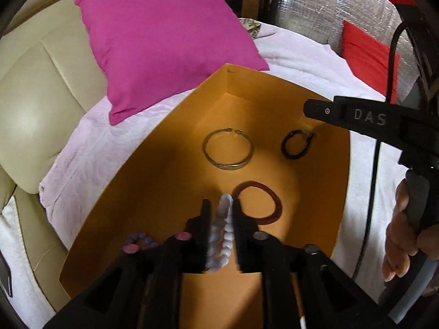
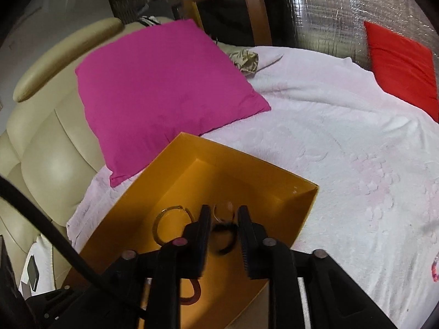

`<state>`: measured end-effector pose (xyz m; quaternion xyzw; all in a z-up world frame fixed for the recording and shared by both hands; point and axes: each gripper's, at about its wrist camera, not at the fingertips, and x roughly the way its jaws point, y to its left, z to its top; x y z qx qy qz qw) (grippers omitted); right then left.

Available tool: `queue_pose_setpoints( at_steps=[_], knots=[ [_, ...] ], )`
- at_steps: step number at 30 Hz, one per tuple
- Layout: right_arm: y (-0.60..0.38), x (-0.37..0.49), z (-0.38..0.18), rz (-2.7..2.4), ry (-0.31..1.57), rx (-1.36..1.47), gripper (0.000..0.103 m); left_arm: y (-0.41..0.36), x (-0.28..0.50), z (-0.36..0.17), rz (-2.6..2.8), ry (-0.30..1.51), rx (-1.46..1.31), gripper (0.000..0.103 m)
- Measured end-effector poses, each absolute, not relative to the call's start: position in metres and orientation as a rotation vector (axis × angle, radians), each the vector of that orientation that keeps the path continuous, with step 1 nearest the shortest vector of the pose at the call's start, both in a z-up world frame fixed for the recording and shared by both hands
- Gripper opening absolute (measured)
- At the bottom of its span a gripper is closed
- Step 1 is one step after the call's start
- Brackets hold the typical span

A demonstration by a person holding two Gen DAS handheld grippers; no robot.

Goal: Organize jewelry
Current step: 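Open the left tool to drop the white bracelet in the box while the right tool releases the clip, then grasp the black hair tie with the right tool while the left tool moves to the pink bead bracelet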

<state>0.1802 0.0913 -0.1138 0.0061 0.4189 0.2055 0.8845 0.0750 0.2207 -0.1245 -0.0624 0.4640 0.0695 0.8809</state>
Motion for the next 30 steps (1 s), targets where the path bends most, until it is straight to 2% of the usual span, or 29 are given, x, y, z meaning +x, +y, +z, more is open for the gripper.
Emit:
queue_pose_setpoints(
  at_steps=[1,2,6,12,30],
  knots=[
    [0.091,0.181,-0.113,0.426,0.875,0.015,0.053,0.221,0.075,-0.123,0.158,0.961,-0.123,0.035],
    [0.088,0.18,-0.112,0.423,0.865,0.028,0.054,0.221,0.074,-0.122,0.167,0.954,-0.117,0.041],
    [0.072,0.17,-0.096,0.437,0.777,0.062,0.054,0.215,0.071,-0.115,0.195,0.909,-0.076,0.048],
    [0.03,0.154,-0.075,0.385,0.69,0.086,0.054,0.2,0.069,-0.104,0.213,0.848,-0.009,0.049],
    [-0.143,0.108,-0.073,0.173,0.667,0.271,0.054,0.126,0.068,-0.081,0.172,0.742,0.109,0.05]
  ],
)
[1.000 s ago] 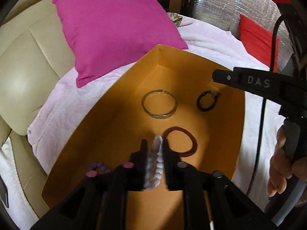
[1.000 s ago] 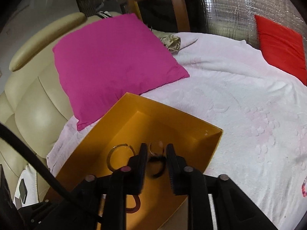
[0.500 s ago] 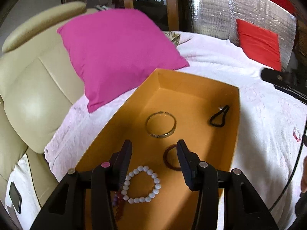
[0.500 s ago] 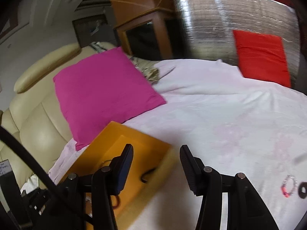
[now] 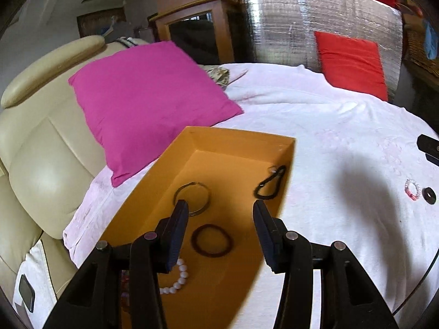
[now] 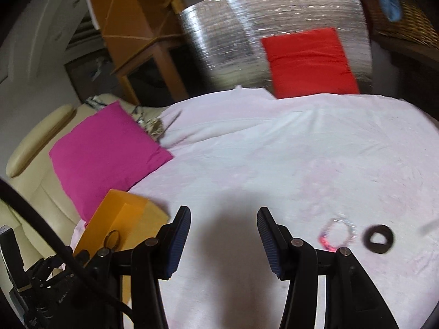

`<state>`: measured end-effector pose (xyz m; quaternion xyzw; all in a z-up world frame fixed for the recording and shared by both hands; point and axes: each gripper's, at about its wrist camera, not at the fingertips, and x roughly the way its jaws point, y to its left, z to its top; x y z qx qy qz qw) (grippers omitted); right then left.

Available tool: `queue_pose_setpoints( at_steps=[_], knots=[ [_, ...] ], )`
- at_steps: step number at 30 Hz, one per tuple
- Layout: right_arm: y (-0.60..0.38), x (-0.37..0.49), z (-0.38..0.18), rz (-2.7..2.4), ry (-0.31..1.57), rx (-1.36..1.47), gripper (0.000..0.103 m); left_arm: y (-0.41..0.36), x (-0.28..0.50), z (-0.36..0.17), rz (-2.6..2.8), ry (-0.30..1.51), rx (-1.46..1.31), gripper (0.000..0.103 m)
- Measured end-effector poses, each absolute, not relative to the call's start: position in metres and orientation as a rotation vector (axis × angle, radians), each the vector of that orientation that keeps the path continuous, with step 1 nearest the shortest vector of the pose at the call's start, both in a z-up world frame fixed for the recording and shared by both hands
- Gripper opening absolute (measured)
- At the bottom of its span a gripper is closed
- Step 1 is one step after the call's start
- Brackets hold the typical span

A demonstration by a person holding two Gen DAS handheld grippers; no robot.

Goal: Organize jewelry
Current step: 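Grasp the black hair tie with the right tool while the left tool moves to the pink bead bracelet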

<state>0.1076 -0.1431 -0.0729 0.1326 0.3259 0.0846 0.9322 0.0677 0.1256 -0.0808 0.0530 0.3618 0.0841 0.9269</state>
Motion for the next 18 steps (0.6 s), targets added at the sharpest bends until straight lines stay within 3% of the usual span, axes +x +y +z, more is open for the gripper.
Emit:
queue_pose_setpoints(
  at_steps=[18],
  knots=[
    [-0.257,0.066,-0.084,0.04,0.64,0.408,0.054,0.032,0.068,-0.085,0.071,0.736,0.225,0.05]
  ],
)
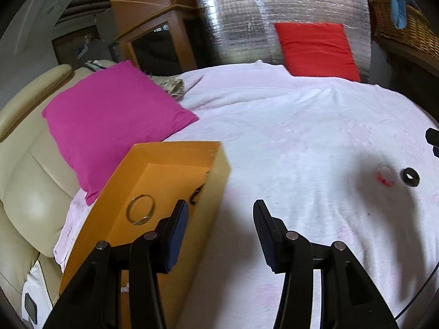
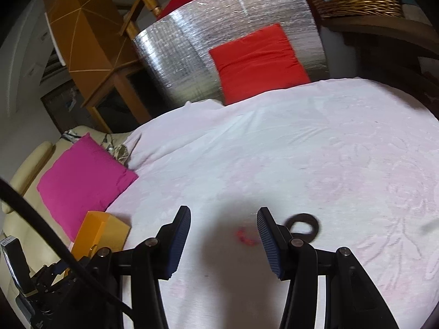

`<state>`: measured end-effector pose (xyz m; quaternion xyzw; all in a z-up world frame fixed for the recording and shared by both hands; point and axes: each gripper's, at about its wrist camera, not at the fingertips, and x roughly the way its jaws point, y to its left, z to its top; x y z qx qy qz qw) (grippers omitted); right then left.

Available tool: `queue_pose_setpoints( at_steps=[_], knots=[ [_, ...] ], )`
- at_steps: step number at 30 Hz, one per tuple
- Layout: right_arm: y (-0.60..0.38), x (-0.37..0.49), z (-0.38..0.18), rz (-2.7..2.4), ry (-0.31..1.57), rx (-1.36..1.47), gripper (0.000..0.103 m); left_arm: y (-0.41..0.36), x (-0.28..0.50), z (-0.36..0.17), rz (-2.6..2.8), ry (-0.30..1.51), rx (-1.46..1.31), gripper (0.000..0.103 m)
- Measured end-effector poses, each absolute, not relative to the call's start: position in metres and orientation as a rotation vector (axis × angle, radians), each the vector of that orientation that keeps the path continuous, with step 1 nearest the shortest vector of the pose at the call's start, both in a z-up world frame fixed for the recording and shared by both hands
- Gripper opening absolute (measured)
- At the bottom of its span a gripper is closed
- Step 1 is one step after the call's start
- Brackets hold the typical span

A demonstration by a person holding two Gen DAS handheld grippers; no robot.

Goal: Organize jewelry
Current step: 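Grasp the black hair tie with the right tool while the left tool moves to the pink bead bracelet, then grasp the pink-and-clear bead bracelet with the left tool while the right tool lifts the hair tie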

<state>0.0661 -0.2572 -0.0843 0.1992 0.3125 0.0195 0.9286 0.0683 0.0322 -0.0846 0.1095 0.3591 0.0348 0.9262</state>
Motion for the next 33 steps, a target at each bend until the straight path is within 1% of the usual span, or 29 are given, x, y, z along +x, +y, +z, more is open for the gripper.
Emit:
queue_pose_setpoints(
  at_steps=[13,17,25,30,31,32,33],
  knots=[
    [-0.313,0.048,-0.091,-0.023,0.647,0.453,0.054,-0.022,0.07,-0.095,0.007,0.749,0.286,0.05],
    [-0.328,0.044,-0.096,-0.043,0.663,0.476,0.054,-0.039,0.074,-0.106,-0.039,0.79,0.291,0.05],
    [-0.36,0.052,-0.125,-0.069,0.776,0.578,0.054,-0.065,0.08,-0.125,-0.133,0.843,0.309,0.05],
    [-0.357,0.071,-0.143,-0.056,0.853,0.576,0.054,-0.072,0.085,-0.132,-0.189,0.86,0.304,0.05],
    [-0.354,0.077,-0.148,-0.053,0.873,0.564,0.051,-0.073,0.086,-0.134,-0.195,0.863,0.305,0.05],
    [-0.35,0.084,-0.152,-0.052,0.893,0.545,0.046,-0.072,0.085,-0.135,-0.199,0.865,0.305,0.05],
    [-0.347,0.088,-0.156,-0.054,0.906,0.529,0.044,-0.072,0.086,-0.137,-0.204,0.866,0.304,0.05]
  ],
)
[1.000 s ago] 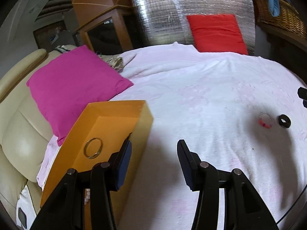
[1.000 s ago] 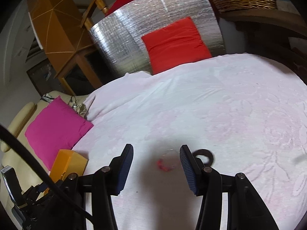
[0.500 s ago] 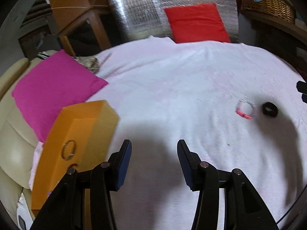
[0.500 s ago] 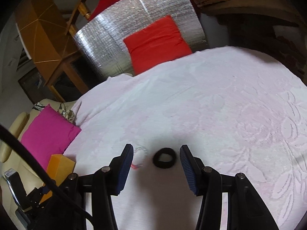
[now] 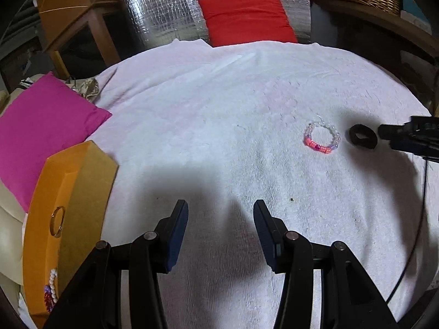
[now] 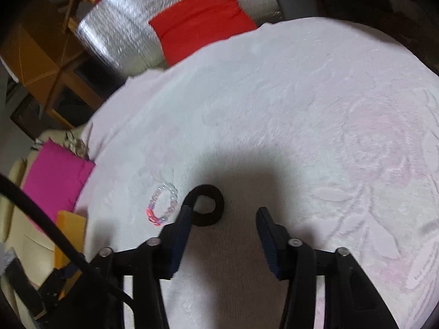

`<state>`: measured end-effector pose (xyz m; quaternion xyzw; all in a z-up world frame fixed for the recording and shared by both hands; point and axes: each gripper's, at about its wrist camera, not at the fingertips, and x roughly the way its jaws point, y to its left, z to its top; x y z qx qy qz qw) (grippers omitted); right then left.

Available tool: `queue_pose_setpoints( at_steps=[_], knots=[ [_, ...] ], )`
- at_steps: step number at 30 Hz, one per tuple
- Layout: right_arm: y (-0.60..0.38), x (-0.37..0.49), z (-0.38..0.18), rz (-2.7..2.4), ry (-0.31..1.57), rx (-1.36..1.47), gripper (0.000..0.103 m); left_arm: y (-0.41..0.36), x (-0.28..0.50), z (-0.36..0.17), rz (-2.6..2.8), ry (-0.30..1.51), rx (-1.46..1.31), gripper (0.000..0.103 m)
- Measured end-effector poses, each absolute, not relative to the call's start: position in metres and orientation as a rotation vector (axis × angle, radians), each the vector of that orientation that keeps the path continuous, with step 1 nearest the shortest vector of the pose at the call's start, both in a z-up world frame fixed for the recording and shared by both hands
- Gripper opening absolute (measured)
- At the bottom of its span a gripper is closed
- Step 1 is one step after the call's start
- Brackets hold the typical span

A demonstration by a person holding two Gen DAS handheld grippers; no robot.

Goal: Organize jewelry
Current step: 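Grasp the pink-and-clear bead bracelet with the left tool while the right tool lifts the hair tie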

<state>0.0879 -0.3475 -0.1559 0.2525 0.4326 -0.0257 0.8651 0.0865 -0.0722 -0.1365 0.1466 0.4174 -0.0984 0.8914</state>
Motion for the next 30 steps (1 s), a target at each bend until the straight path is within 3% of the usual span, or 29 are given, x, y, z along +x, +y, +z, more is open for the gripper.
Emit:
queue_pose_setpoints(
  at_steps=[6,11,20,23,30],
  knots=[
    [-0.329,0.104,-0.162,-0.103,0.909,0.409,0.04,-0.065,0.094,-0.139,-0.217,0.865,0.274,0.05],
    [-0.316,0.11,-0.164,-0.125,0.902,0.288,0.01,-0.07,0.099,-0.14,-0.257,0.869,0.227,0.05],
    [-0.34,0.09,-0.154,-0.125,0.878,0.34,0.008,-0.103,0.109,-0.141,-0.345,0.836,0.2,0.051],
    [-0.347,0.085,-0.153,-0.122,0.88,0.354,0.008,-0.119,0.115,-0.143,-0.384,0.826,0.2,0.062],
    [-0.357,0.08,-0.159,-0.099,0.912,0.404,0.008,-0.153,0.133,-0.153,-0.506,0.845,0.158,0.064]
  ],
)
